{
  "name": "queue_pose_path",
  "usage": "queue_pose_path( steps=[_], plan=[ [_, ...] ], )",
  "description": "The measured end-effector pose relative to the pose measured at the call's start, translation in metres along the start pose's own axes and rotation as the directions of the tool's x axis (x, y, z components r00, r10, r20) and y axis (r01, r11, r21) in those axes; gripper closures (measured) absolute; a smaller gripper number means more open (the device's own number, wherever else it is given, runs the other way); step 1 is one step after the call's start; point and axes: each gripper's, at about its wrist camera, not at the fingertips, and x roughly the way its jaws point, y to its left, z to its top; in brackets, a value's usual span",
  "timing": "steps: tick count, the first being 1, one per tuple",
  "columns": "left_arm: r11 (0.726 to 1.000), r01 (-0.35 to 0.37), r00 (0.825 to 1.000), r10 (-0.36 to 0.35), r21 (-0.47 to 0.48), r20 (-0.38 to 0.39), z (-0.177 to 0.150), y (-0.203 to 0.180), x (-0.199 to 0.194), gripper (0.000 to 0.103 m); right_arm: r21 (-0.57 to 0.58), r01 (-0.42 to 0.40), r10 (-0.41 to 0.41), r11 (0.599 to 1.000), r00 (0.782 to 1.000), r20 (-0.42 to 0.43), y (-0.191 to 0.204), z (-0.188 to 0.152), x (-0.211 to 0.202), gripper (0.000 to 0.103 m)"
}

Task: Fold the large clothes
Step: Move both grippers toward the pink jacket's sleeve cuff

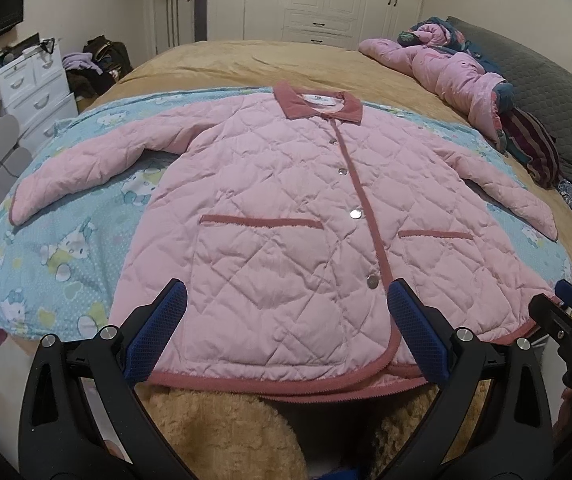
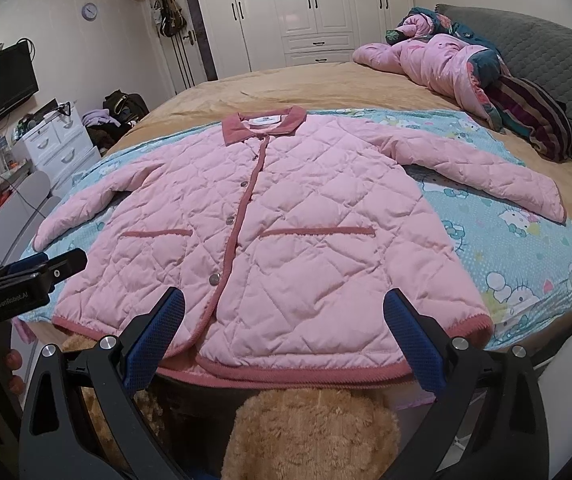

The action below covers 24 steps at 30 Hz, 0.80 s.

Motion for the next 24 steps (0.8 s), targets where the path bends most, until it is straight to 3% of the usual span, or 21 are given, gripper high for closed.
queue_pose_path(
  steps=[9,13,24],
  plan=[
    [1.0,0.012,1.0,-0.012,-0.005,-0.006,0.018,-0.004,0.008,0.009,0.01,-0.007,0.007,1.0,1.0,-0.001,0.0,0.027,0.015,0.004],
    [0.999,-0.021,1.0,0.021,0.041,-0.003,0.03,-0.011,0.014,0.009,0.015,-0.006,0.006,1.0,1.0,0.013,-0.001,0.041,0.019,0.004],
    [0.998,-0.009,1.0,0.01,0.064,-0.018,0.071,-0.027,0.039,0.009,0.033,0.003,-0.004,0.999,0.999,0.038,-0.008,0.082,0.038,0.004]
  ],
)
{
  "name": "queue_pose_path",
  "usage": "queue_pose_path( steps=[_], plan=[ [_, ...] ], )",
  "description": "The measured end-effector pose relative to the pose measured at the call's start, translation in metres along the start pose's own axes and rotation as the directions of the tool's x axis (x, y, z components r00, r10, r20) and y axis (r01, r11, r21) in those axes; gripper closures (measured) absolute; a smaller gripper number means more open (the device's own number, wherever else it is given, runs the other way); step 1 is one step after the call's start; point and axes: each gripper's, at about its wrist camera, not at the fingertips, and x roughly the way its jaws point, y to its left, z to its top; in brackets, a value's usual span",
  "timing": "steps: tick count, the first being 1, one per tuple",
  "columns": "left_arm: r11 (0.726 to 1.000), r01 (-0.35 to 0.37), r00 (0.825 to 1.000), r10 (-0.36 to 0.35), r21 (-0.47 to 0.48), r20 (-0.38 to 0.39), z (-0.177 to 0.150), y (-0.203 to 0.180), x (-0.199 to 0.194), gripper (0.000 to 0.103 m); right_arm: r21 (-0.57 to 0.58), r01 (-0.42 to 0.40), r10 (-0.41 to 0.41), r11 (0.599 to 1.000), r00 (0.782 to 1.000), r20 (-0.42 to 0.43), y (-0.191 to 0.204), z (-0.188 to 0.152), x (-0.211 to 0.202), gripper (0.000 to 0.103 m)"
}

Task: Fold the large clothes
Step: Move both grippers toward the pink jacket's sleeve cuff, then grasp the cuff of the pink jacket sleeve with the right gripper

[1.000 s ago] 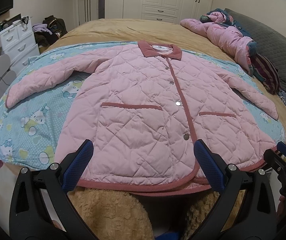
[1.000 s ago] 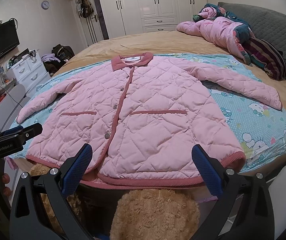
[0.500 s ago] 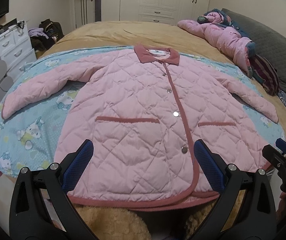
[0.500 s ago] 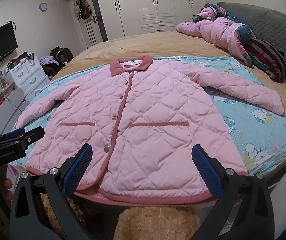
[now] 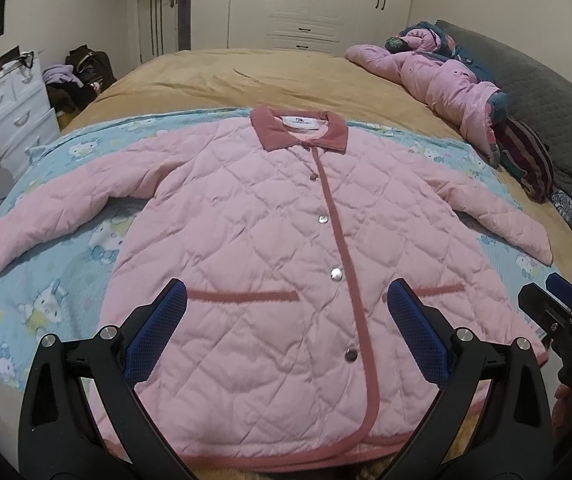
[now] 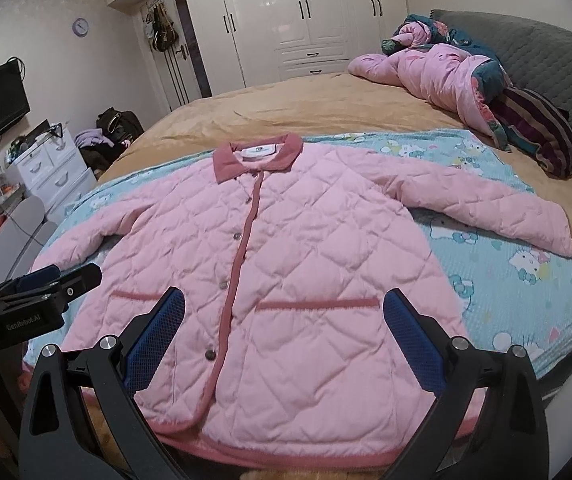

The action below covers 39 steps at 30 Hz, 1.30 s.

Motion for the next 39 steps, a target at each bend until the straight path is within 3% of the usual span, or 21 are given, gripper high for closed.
queue_pose_path(
  steps=[7,12,24,30,34,39],
  plan=[
    [1.0,0.012,1.0,-0.012,-0.027,0.006,0.024,-0.004,0.018,0.009,0.012,0.004,-0.004,1.0,1.0,-0.011,-0.011,0.022,0.018,0.004],
    [1.0,-0.021,1.0,0.021,-0.024,-0.008,0.051,-0.009,0.037,0.009,0.02,0.022,-0.022,1.0,1.0,-0.016,-0.023,0.04,0.035,0.004],
    [0.998,-0.005,1.0,0.003,-0.068,-0.03,0.105,-0.015,0.09,0.009,0.111,0.098,-0.098,0.989,0.995,-0.006,-0.085,0.086,0.069,0.004],
    [0.996,0.001,0.999,-0.004,-0.09,-0.033,0.127,-0.022,0.116,0.009,0.199,0.141,-0.141,0.97,0.99,-0.013,-0.132,0.104,0.087,0.004],
    [0.994,0.022,0.999,-0.026,-0.107,-0.039,0.138,-0.029,0.135,0.009,0.227,0.215,-0.216,0.95,0.976,-0.02,-0.162,0.11,0.097,0.004],
    [0.995,0.032,0.998,-0.038,-0.095,-0.058,0.145,-0.045,0.163,0.009,0.353,0.272,-0.265,0.895,0.962,-0.068,-0.216,0.106,0.115,0.004]
  ],
)
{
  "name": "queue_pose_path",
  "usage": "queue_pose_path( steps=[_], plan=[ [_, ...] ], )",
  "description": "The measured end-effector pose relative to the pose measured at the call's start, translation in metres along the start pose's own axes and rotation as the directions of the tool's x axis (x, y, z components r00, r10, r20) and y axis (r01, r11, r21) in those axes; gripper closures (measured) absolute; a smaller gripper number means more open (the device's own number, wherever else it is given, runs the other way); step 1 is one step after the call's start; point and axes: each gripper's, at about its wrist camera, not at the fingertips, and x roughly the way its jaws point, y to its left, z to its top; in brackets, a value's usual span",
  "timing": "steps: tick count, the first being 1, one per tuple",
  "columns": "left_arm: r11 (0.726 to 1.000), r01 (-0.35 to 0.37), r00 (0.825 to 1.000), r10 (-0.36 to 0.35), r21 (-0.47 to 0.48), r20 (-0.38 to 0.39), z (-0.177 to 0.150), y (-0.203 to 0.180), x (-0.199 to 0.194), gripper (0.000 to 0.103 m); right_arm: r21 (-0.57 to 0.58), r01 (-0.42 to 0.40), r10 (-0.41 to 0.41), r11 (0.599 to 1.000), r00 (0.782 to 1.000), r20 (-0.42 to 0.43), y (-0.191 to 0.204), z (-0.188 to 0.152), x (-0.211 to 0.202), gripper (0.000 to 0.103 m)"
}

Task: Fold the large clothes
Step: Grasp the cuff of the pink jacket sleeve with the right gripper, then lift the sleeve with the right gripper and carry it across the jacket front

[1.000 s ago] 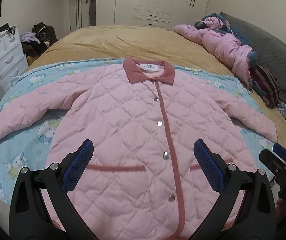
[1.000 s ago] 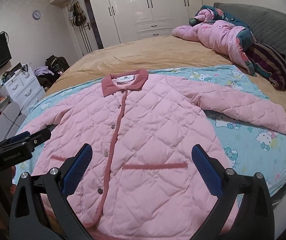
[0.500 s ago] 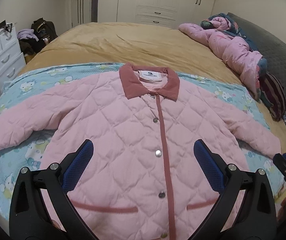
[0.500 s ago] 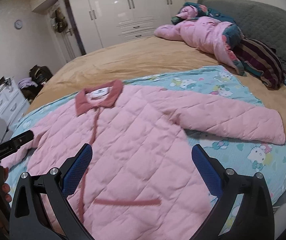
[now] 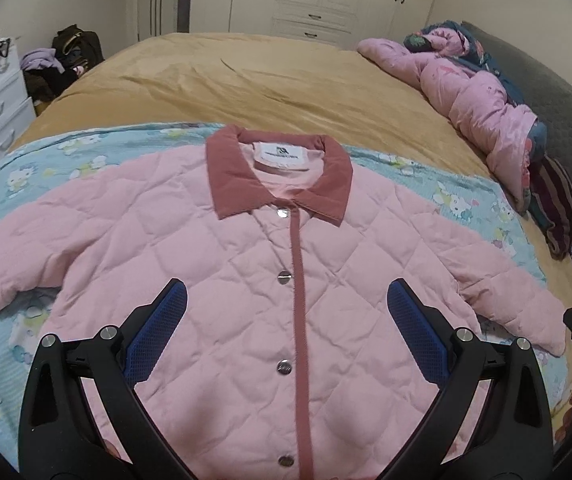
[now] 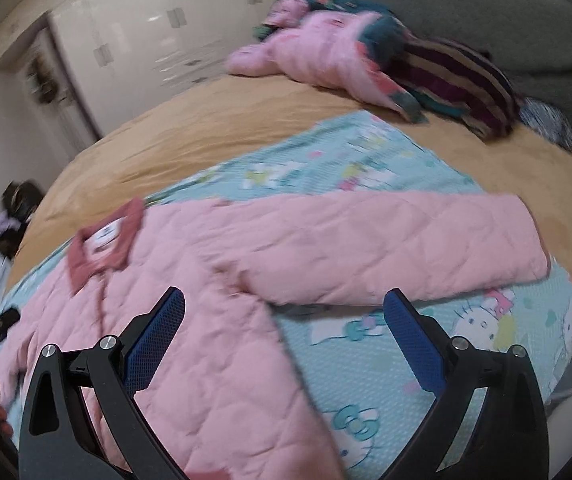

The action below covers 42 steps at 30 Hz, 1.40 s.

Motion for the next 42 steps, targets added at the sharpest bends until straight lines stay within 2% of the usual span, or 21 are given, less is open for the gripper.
queue_pose_path(
  steps=[5,9,14,19,22,26,30,31,32,33,34,36,38,39,42],
  plan=[
    [1.0,0.006,1.0,-0.006,0.026,-0.019,0.004,-0.016,0.029,0.009,0.171,0.035,-0.028,0.985,0.999,-0.042,-0.048,0.002,0.028,0.004],
    [0.998,0.02,0.999,-0.018,0.054,-0.04,0.003,-0.029,0.05,0.009,0.313,0.057,-0.036,0.948,0.997,-0.073,-0.091,-0.002,0.052,0.004],
    [0.997,0.035,0.998,-0.032,0.075,-0.048,0.003,-0.039,0.07,0.009,0.43,0.08,-0.048,0.899,0.995,-0.084,-0.132,-0.006,0.075,0.004],
    [0.997,0.039,0.998,-0.035,0.064,-0.061,0.004,-0.037,0.085,0.009,0.577,0.095,-0.065,0.811,0.995,-0.073,-0.173,-0.009,0.094,0.004],
    [0.998,0.034,0.998,-0.03,0.058,-0.059,0.005,-0.033,0.09,0.009,0.646,0.085,-0.082,0.759,0.996,-0.035,-0.194,-0.01,0.101,0.004],
    [0.999,0.025,0.997,-0.023,0.036,-0.067,0.01,-0.023,0.094,0.009,0.719,0.023,-0.073,0.695,0.997,0.038,-0.219,-0.009,0.106,0.004],
    [0.999,0.05,0.997,-0.051,-0.005,-0.062,0.019,-0.011,0.082,0.009,0.778,-0.057,-0.051,0.626,0.992,0.114,-0.24,-0.006,0.112,0.007],
    [0.999,0.049,0.997,-0.049,-0.006,-0.052,0.021,-0.009,0.078,0.009,0.78,-0.066,-0.049,0.623,0.991,0.123,-0.242,-0.005,0.113,0.011],
    [0.999,0.047,0.998,-0.047,-0.007,-0.048,0.023,-0.007,0.076,0.009,0.776,-0.073,-0.047,0.627,0.99,0.13,-0.245,-0.002,0.114,0.025],
    [0.999,0.044,0.998,-0.045,-0.008,-0.046,0.025,-0.005,0.074,0.009,0.771,-0.077,-0.042,0.632,0.99,0.133,-0.247,-0.001,0.116,0.057],
    [0.999,0.042,0.998,-0.043,-0.012,-0.04,0.026,-0.002,0.071,0.009,0.765,-0.1,-0.02,0.637,0.989,0.147,-0.25,0.001,0.117,0.07],
    [0.999,0.039,0.999,-0.04,-0.033,-0.025,0.03,0.006,0.067,0.009,0.733,-0.117,-0.014,0.67,0.985,0.17,-0.245,0.009,0.113,0.077],
    [0.998,0.048,0.999,-0.049,-0.051,-0.011,0.033,0.011,0.061,0.009,0.661,-0.132,-0.008,0.739,0.979,0.205,-0.23,0.025,0.103,0.08],
    [0.997,0.051,0.999,-0.051,-0.056,-0.003,0.034,0.012,0.059,0.009,0.613,-0.145,-0.002,0.776,0.973,0.232,-0.22,0.033,0.092,0.081],
    [0.997,0.047,0.999,-0.046,-0.057,0.021,0.038,0.015,0.05,0.009,0.518,-0.189,0.041,0.834,0.958,0.283,-0.194,0.055,0.069,0.082]
  ],
)
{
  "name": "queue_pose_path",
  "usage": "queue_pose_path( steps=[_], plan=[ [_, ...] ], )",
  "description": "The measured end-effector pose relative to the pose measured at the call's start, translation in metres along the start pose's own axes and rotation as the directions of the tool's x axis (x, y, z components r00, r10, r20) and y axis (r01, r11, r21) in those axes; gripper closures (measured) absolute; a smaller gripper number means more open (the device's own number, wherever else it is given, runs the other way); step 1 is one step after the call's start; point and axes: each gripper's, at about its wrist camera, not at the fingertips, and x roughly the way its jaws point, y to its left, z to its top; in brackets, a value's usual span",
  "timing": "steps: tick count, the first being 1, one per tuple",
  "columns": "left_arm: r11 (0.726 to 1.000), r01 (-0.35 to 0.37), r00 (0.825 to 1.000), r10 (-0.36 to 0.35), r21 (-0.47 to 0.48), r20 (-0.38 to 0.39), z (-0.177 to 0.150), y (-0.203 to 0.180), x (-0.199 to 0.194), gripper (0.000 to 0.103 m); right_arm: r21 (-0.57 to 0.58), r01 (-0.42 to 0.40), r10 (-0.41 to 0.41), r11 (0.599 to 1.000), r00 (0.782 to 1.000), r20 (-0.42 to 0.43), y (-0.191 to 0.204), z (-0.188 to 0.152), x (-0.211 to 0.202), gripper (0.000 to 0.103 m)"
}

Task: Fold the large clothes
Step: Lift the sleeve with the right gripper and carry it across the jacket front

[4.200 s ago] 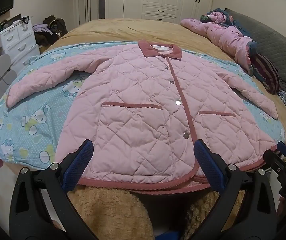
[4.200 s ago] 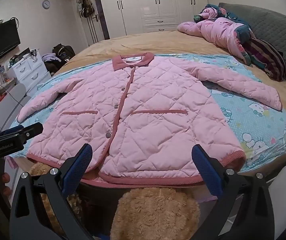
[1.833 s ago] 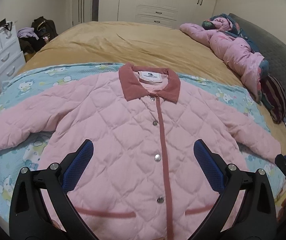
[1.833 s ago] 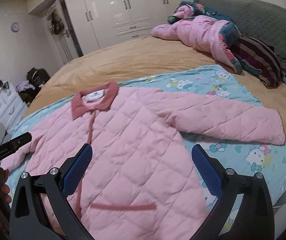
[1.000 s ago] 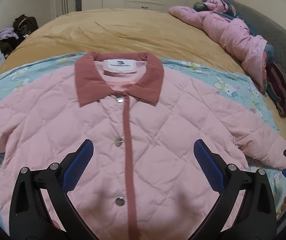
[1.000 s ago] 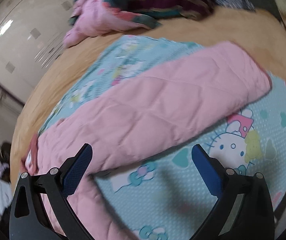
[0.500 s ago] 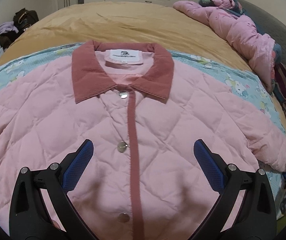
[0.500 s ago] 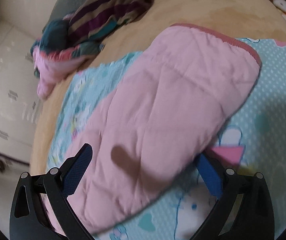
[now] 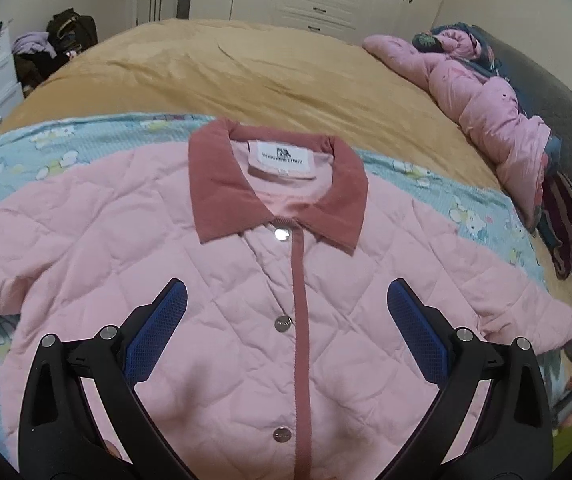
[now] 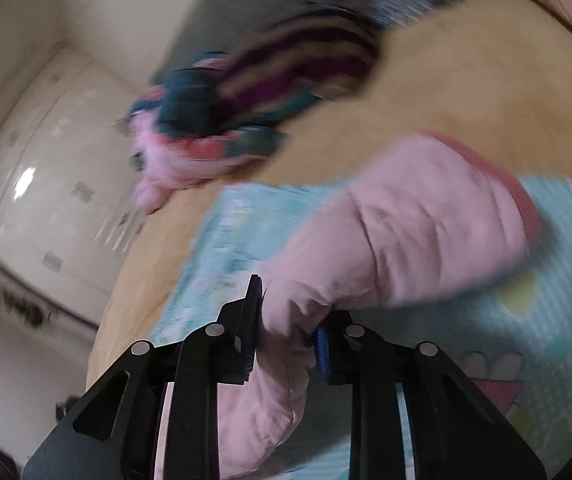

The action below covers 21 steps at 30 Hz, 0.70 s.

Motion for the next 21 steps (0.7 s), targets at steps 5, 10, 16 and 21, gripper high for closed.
queue_pose_path(
  steps=[5,10,16,21],
  plan=[
    [1.0,0.016,1.0,-0.016,-0.015,0.025,0.004,0.006,-0.011,0.009,-0.213,-0.101,0.105,0.972,0.994,0.008,0.078,0.002,-0.021,0.084],
    [0.999,0.031,0.999,-0.03,-0.032,0.034,0.008,0.016,-0.02,0.009,-0.331,-0.19,0.195,0.924,0.981,-0.017,0.143,-0.01,-0.038,0.084],
    [0.997,0.057,0.997,-0.054,-0.058,0.051,0.014,0.032,-0.034,0.009,-0.423,-0.261,0.26,0.868,0.964,-0.06,0.206,-0.031,-0.048,0.085],
    [0.985,0.136,0.99,-0.13,-0.109,0.062,0.018,0.052,-0.044,0.009,-0.481,-0.302,0.293,0.823,0.951,-0.096,0.246,-0.051,-0.055,0.085]
  ],
)
